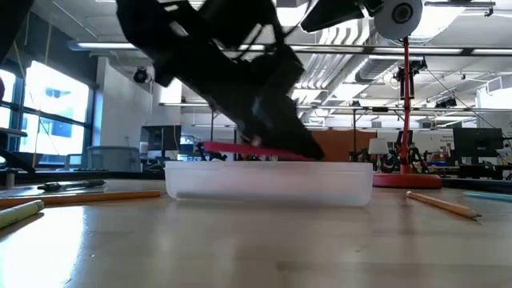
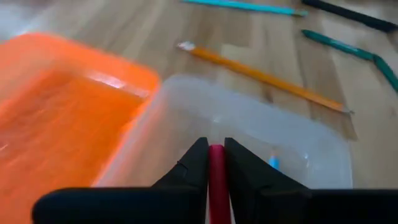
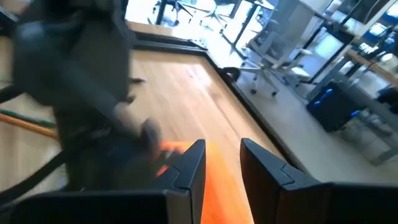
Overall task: Pick & place school supplies into a supply box
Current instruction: Put the pink pen into the supply box, then put the left black pen into the supply box
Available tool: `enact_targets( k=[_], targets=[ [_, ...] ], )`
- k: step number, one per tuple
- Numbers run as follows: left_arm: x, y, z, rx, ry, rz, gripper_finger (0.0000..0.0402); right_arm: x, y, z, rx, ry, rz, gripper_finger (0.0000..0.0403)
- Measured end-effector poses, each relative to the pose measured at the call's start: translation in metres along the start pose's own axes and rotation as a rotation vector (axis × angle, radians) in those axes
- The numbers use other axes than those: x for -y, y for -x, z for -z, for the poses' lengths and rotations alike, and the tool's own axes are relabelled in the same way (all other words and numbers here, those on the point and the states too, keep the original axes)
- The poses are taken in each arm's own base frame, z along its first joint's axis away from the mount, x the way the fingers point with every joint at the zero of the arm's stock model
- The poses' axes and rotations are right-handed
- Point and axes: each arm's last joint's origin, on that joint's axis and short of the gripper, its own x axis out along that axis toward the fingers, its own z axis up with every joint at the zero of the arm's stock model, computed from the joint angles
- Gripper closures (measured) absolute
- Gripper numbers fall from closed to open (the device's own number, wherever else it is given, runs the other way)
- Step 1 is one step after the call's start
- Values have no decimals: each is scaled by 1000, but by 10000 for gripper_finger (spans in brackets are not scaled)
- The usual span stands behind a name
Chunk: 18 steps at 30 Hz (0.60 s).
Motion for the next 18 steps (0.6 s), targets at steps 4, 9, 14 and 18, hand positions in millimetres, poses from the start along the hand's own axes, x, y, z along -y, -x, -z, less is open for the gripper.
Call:
enact_targets(
  k=[4, 9, 14, 18],
  targets=[
    [4, -16, -2, -19, -42, 10, 318, -1, 0, 2, -12, 15, -3, 323],
    [3, -17, -13, -75, -70, -14, 310, -1, 0, 3, -21, 20, -32, 324],
    [-1, -9, -26, -152, -135, -64, 290, -1, 0, 6, -44, 6, -36, 323],
    [-2, 17, -44, -277, -246, -106, 277, -1, 0, 8, -64, -6, -49, 324]
  ],
)
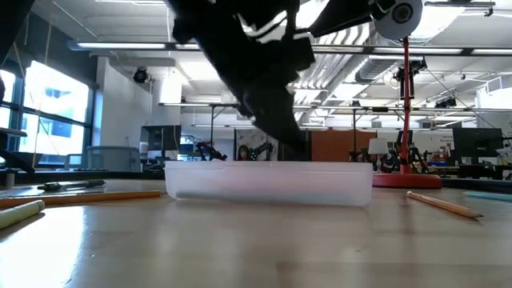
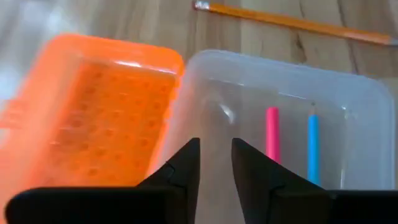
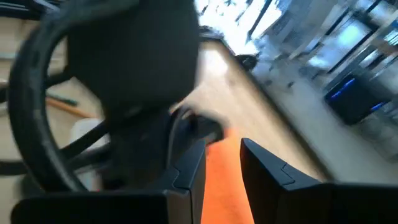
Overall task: Pick & place school supplies into a supply box
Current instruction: Put the left black pen into the supply box
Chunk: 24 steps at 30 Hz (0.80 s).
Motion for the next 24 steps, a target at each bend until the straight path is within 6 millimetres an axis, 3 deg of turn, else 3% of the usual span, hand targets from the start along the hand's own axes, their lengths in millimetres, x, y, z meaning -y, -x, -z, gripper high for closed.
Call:
enact_targets(
  k=[6, 8, 14, 19, 24],
  targets=[
    [-21, 64, 0, -262, -97, -178, 278, 0, -1, 1, -5, -22, 3, 322],
    [-26, 85, -1, -304, -54, -208, 281, 0, -1, 0, -4, -22, 3, 323],
    [-39, 144, 29, -527, 142, -311, 283, -2, -2, 1, -12, -46, -16, 323],
    [-32, 164, 61, -530, 364, -449, 280, -4, -4, 3, -28, -39, -35, 324],
    [-10, 154, 105, -442, 545, -509, 279, -6, -4, 4, -31, -37, -49, 323]
  ],
)
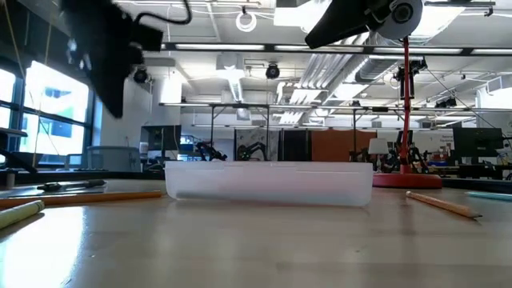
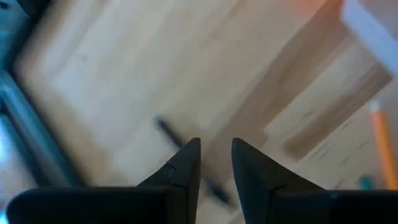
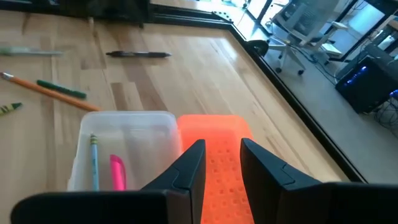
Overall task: Pick & place school supplies into a supply box
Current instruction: Put the left black pen into the supply box
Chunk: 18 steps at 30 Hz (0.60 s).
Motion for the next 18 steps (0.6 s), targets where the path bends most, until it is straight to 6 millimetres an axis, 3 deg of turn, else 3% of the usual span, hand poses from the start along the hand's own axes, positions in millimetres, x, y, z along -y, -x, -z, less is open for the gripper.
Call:
enact_targets(
  k=[5, 7, 11, 18],
  targets=[
    [4, -35, 38, -13, 149, 8, 279, 0, 0, 0, 0, -2, -6, 324],
    [-4, -45, 51, -36, 202, -54, 279, -1, 0, 0, 1, -4, -8, 324],
    [-14, -59, 63, -26, 319, -131, 279, 0, 0, 0, 3, -3, -6, 323],
    [-27, -69, 71, 117, 469, -76, 279, 0, 0, -1, 5, -6, -6, 324]
  ],
)
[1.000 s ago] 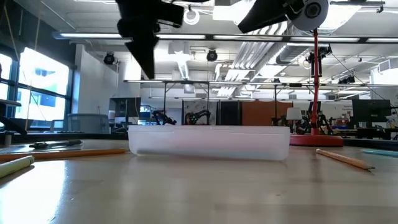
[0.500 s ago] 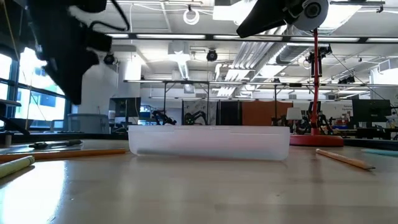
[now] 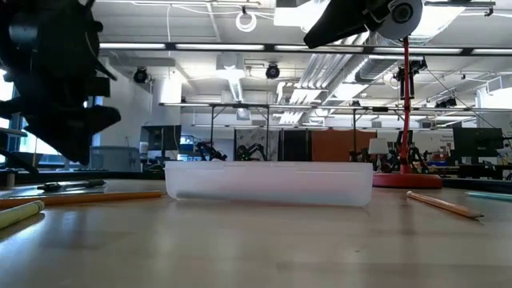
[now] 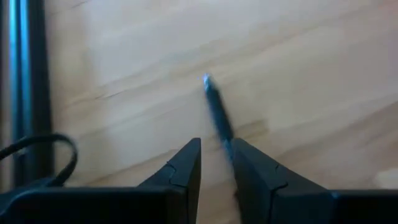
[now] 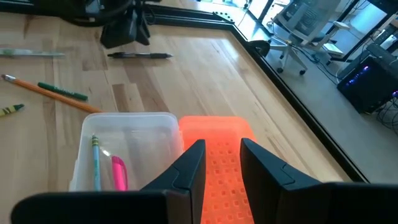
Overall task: Pick & place school supplies into a supply box
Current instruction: Put the left black pen into the supply box
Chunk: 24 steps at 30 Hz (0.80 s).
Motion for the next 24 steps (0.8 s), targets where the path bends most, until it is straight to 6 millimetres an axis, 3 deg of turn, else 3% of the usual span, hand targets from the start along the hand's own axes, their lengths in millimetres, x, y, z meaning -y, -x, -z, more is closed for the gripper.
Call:
enact_targets(
  k=[7, 19, 24],
  targets=[
    [-6, -18, 10, 73, 129, 166, 279, 2, -2, -1, 2, -8, 7, 323],
    [-25, -46, 28, 115, 185, 169, 279, 7, -9, -2, -11, -20, 25, 324],
    [-32, -61, 37, 203, 288, 236, 279, 7, -9, -1, -12, -17, 26, 323]
  ],
)
